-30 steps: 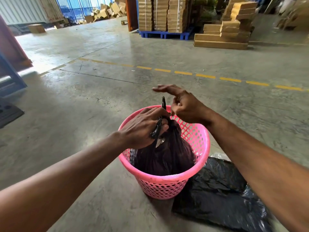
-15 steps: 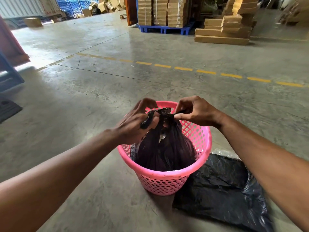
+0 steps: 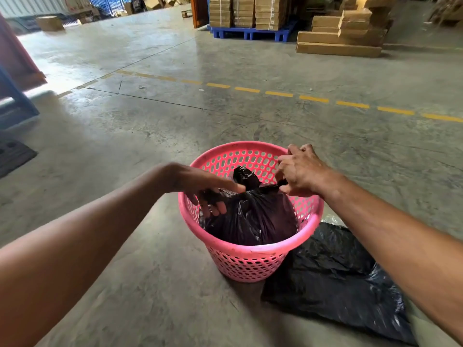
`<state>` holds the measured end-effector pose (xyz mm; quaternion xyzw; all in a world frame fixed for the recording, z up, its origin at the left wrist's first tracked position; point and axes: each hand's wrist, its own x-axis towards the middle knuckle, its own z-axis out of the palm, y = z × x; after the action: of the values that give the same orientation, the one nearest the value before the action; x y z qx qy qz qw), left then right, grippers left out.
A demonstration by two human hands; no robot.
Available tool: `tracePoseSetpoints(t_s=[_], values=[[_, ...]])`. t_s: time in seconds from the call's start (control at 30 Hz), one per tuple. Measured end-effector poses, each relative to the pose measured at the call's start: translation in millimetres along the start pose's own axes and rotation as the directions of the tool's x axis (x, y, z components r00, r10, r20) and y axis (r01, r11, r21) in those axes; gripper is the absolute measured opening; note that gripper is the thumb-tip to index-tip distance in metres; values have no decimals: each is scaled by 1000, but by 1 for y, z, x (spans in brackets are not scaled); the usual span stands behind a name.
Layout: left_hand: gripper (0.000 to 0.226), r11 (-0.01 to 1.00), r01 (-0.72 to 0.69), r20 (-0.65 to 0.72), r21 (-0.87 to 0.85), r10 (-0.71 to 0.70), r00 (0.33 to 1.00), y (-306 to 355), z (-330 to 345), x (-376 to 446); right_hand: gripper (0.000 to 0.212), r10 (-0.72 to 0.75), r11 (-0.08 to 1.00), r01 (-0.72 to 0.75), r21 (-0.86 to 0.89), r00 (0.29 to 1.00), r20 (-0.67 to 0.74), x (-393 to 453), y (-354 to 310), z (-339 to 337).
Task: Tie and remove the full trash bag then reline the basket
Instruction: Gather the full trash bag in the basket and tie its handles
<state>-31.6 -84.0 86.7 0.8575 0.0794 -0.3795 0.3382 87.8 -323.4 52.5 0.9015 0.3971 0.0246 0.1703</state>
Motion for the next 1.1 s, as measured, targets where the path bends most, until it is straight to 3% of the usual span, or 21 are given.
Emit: tracePoseSetpoints(t_s=[0.07,0.1,0.17,0.27,0.37,0.43,0.5,0.57,0.63,0.7,0.77,0.83,0.9,1.1], values=[[92,995,75,43,-72,-72,996,4,0,-1,37,-25,999,26,-26,999,24,0,-10,1],[87,995,100,23,-22,-100,995,6,-1,1,35,-39,999,39,7,999,29,1,-16,3],[68,986,120,-54,119,-114,992,8,5,11,34,-37,993,31,118,998,52,4,-27,4],[29,985,95,-152,144,-73,986,12,23,30,46,-2,972,-7,235,999,36,10,-42,7],[35,976,123,-279,180,-70,958,15,34,33,48,17,931,-36,362,998,54,15,-44,6],[39,952,130,-370,277,-19,929,14,33,33,39,38,854,-62,517,998,58,15,-37,2],[28,945,77,-433,317,72,898,9,30,36,24,49,744,-72,664,997,53,13,-24,0],[20,952,-21,-502,306,180,846,2,24,37,11,42,612,-54,789,998,36,11,-12,2],[28,959,-83,-556,269,225,800,-10,17,43,4,34,458,-50,888,999,39,9,-5,8],[33,963,-107,-575,246,234,784,-18,17,47,5,32,395,-70,916,998,62,7,-4,13],[33,943,-44,-563,331,235,793,-19,19,48,7,66,471,-126,873,992,108,11,-7,19],[34,858,61,-503,510,241,830,-12,23,47,8,133,620,-183,763,983,128,16,-13,24],[32,800,132,-468,585,200,861,-10,26,49,2,204,713,-239,659,970,132,22,-18,28],[17,694,243,-386,678,55,921,-12,35,63,18,310,793,-353,497,936,169,24,-28,45]])
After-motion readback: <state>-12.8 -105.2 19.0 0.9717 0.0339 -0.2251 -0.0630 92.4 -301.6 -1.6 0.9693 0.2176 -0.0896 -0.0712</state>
